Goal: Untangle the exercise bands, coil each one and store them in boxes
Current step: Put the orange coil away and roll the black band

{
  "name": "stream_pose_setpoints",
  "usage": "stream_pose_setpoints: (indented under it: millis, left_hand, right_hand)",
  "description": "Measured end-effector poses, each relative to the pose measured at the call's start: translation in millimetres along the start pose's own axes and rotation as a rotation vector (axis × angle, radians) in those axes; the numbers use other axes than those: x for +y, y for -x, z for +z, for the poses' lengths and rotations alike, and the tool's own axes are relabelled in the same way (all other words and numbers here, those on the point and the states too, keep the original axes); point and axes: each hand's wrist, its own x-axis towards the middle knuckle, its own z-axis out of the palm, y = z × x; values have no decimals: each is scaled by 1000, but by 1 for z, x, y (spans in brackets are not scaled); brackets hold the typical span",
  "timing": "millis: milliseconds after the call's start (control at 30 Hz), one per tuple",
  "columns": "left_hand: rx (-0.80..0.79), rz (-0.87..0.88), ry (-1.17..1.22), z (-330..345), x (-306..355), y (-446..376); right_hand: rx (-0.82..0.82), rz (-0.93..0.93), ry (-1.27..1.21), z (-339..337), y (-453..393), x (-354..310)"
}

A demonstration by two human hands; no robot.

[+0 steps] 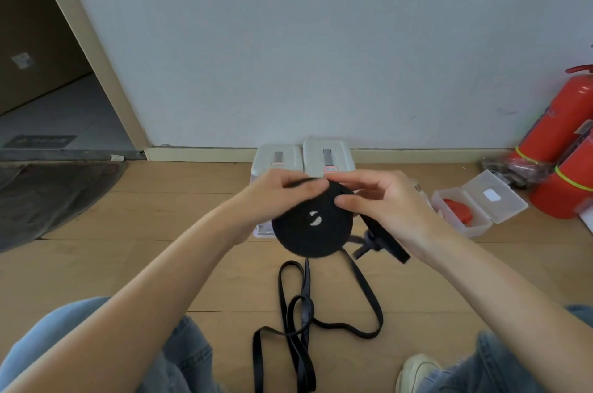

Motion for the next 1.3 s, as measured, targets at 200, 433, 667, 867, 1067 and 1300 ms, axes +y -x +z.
stream_pose_setpoints:
  millis: [200,433,667,867,1067,1300]
  left_hand:
    - [98,30,151,-2,5,-1]
    - [234,-4,349,-3,3,-3]
    - [279,-38,433,9,-2,-6]
    - [-145,-50,110,3,1,3]
    - [46,4,49,7,3,0]
    - [149,-4,70,0,2,-4]
  right_hand:
    - [25,42,-78,-11,-3,1]
    - [33,56,-128,-11,-7,6]
    - [21,69,-78,-1,-4,4]
    - [-134,6,111,-13,-2,1]
    - [-205,-27,149,-14,-4,0]
    - [-62,70,84,-25,-11,5]
